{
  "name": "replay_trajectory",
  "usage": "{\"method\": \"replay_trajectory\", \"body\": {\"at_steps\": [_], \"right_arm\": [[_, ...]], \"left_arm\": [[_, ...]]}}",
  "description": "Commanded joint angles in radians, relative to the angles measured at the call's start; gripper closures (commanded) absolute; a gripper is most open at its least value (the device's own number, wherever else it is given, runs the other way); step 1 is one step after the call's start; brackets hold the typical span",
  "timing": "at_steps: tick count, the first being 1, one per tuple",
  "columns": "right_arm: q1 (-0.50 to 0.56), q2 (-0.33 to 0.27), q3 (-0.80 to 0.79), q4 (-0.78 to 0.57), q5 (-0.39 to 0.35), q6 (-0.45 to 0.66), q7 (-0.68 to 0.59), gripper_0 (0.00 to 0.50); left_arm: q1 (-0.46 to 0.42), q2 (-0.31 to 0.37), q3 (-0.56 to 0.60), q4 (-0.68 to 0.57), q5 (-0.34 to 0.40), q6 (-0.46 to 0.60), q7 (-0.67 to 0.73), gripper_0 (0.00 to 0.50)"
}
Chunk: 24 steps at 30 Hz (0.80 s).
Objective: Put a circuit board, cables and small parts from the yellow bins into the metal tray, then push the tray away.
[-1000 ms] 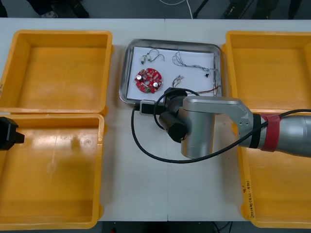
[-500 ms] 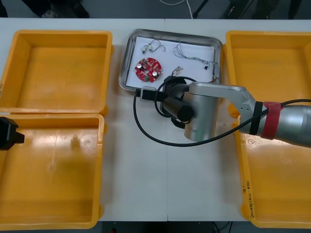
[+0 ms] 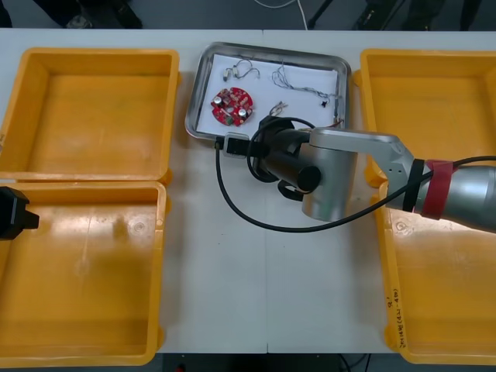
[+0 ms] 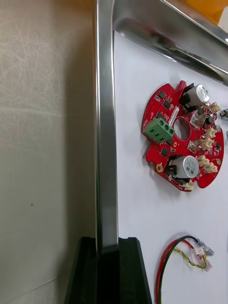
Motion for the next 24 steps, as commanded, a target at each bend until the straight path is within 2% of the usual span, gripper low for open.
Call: {"method": "replay_trajectory", "body": {"at_steps": [1, 13, 24], "right_arm": [[-0.026, -0.036, -0.027, -0.006, 0.01, -0.027, -0.017, 0.5], [-0.026, -0.028, 0.0, 0.026, 0.009, -0.019, -0.014, 0.5], [-0.042, 0.056, -0.001, 0.171, 0.03, -0.03, -0.011, 0.5]], "left_arm": [[0.022, 0.041, 0.033, -0.029, 0.007, 0.005, -0.082, 0.0], [0.022, 0.041, 0.033, -0.029, 0.007, 0.005, -0.082, 0.0], [0.022, 0.041, 0.033, -0.029, 0.007, 0.005, -0.082, 0.0]]}}
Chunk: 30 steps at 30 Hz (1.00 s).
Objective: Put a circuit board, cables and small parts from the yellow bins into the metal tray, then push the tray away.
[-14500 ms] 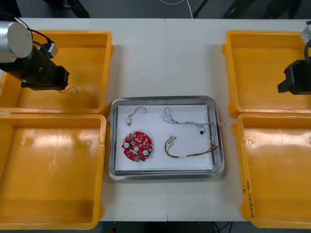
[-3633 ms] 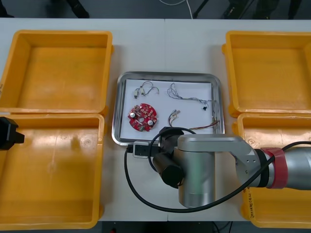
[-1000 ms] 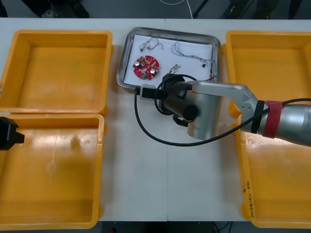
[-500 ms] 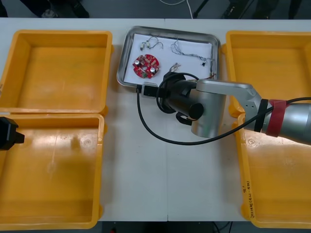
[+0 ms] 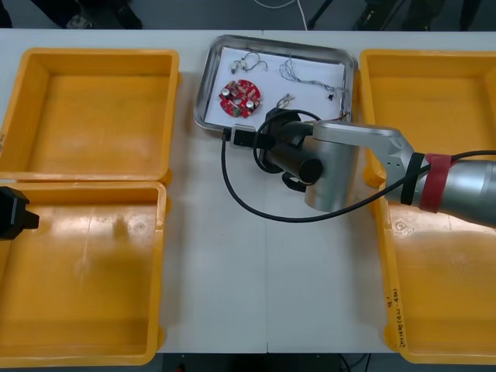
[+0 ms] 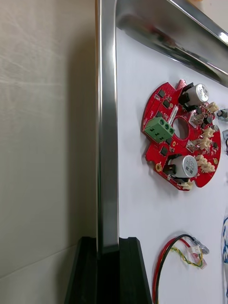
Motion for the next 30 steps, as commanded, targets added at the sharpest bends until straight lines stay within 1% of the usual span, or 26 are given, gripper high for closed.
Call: {"method": "replay_trajectory", "body": {"at_steps": [1, 8, 17, 22, 30], "right_arm": [[-0.023, 0.045, -0.002, 0.091, 0.009, -0.015, -0.011, 0.5], [-0.035, 0.061, 0.0, 0.16, 0.009, -0.076, -0.005, 0.5], [-0.04, 0.061, 0.0, 0.164, 0.009, -0.085, 0.003, 0.5], [-0.04, 0.062, 0.0, 0.187, 0.007, -0.13, 0.004, 0.5], [-0.047, 0.082, 0.0, 0.213, 0.009, -0.142, -0.005, 0.5]], "left_arm": [[0.022, 0.041, 0.033, -0.029, 0.007, 0.005, -0.082, 0.0], [0.022, 0.041, 0.033, -0.029, 0.007, 0.005, -0.082, 0.0], [0.022, 0.041, 0.033, -0.029, 0.007, 0.005, -0.082, 0.0], [0.022, 0.041, 0.033, -0.029, 0.007, 0.005, -0.082, 0.0], [0.022, 0.041, 0.033, -0.029, 0.007, 0.005, -0.082, 0.0]]}}
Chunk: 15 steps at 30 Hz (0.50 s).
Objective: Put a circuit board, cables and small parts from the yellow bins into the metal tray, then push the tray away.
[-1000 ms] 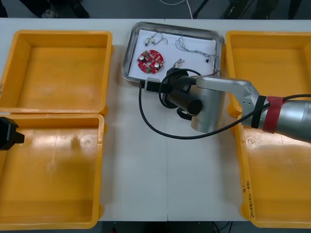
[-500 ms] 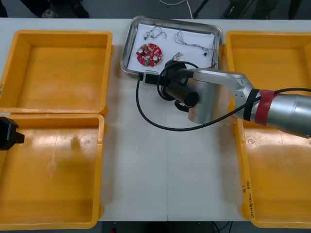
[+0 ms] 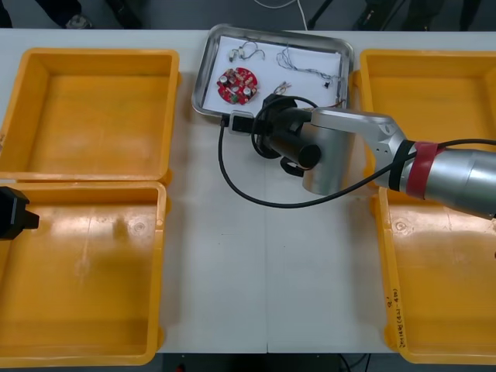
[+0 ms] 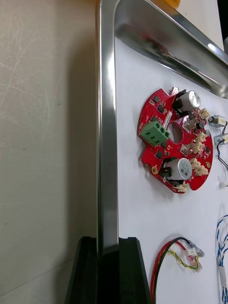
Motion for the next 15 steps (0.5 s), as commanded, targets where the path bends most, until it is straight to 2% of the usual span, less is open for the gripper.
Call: {"method": "replay_trajectory", "body": {"at_steps": [1, 15], "right_arm": [[-0.005, 0.029, -0.001, 0.043, -0.001, -0.003, -0.005, 0.5], [-0.011, 0.041, 0.0, 0.069, -0.001, -0.02, -0.005, 0.5]], "left_arm": [[0.022, 0.041, 0.033, -0.029, 0.007, 0.005, -0.082, 0.0], [0.022, 0.041, 0.033, -0.029, 0.007, 0.005, -0.082, 0.0]]}}
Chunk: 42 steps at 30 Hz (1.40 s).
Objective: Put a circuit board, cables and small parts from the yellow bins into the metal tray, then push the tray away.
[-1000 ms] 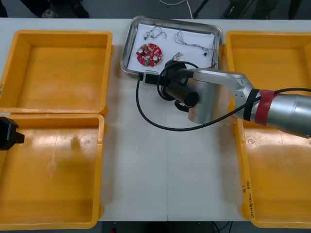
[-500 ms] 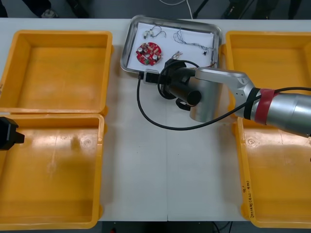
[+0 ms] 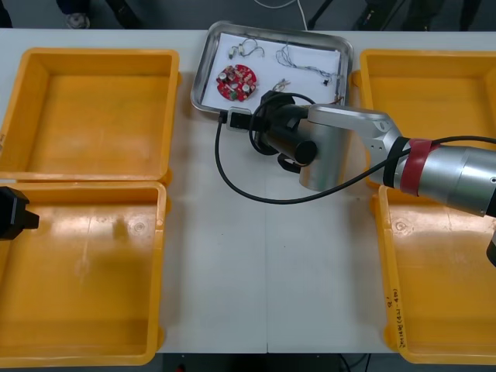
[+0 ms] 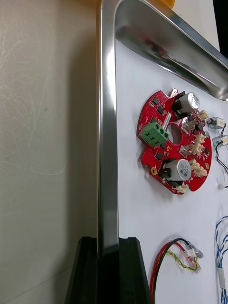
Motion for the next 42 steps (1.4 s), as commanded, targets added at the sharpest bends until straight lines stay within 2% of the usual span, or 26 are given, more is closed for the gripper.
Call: {"method": "replay_trajectory", "body": {"at_steps": [1, 2, 4, 5, 6, 7, 9, 12, 17, 20, 23, 27, 34, 42], "right_arm": [[0.004, 0.017, -0.001, 0.022, -0.001, -0.001, -0.005, 0.5], [0.005, 0.017, -0.001, 0.022, -0.001, -0.001, -0.005, 0.486], [0.004, 0.017, -0.001, 0.022, -0.001, 0.001, -0.004, 0.389], [0.004, 0.017, -0.001, 0.022, -0.001, -0.001, -0.008, 0.322], [0.004, 0.017, 0.0, 0.022, -0.001, -0.001, -0.008, 0.281], [0.004, 0.017, -0.001, 0.022, -0.001, 0.001, -0.008, 0.263], [0.004, 0.017, 0.0, 0.024, -0.001, 0.004, -0.005, 0.182], [0.004, 0.017, -0.001, 0.027, -0.001, 0.005, -0.002, 0.11], [0.001, 0.017, -0.001, 0.024, -0.013, 0.013, 0.001, 0.102], [-0.01, 0.014, -0.001, 0.01, -0.089, 0.03, 0.009, 0.102], [-0.018, -0.001, -0.001, -0.053, -0.145, 0.107, 0.015, 0.1], [-0.019, -0.035, -0.003, -0.185, -0.168, 0.246, 0.007, 0.101], [-0.018, -0.061, -0.023, -0.37, -0.17, 0.461, 0.006, 0.101], [-0.007, -0.078, -0.081, -0.485, -0.168, 0.599, 0.026, 0.102]], "left_arm": [[0.022, 0.041, 0.033, -0.029, 0.007, 0.005, -0.082, 0.0], [0.022, 0.041, 0.033, -0.029, 0.007, 0.005, -0.082, 0.0], [0.022, 0.041, 0.033, -0.029, 0.007, 0.005, -0.082, 0.0], [0.022, 0.041, 0.033, -0.029, 0.007, 0.005, -0.082, 0.0], [0.022, 0.041, 0.033, -0.029, 0.007, 0.005, -0.082, 0.0], [0.022, 0.041, 0.033, -0.029, 0.007, 0.005, -0.082, 0.0], [0.022, 0.041, 0.033, -0.029, 0.007, 0.005, -0.082, 0.0], [0.022, 0.041, 0.033, -0.029, 0.007, 0.005, -0.082, 0.0], [0.022, 0.041, 0.033, -0.029, 0.007, 0.005, -0.082, 0.0], [0.022, 0.041, 0.033, -0.029, 0.007, 0.005, -0.082, 0.0], [0.022, 0.041, 0.033, -0.029, 0.007, 0.005, -0.082, 0.0], [0.022, 0.041, 0.033, -0.029, 0.007, 0.005, -0.082, 0.0], [0.022, 0.041, 0.033, -0.029, 0.007, 0.005, -0.082, 0.0], [0.022, 0.041, 0.033, -0.029, 0.007, 0.005, -0.082, 0.0]]}}
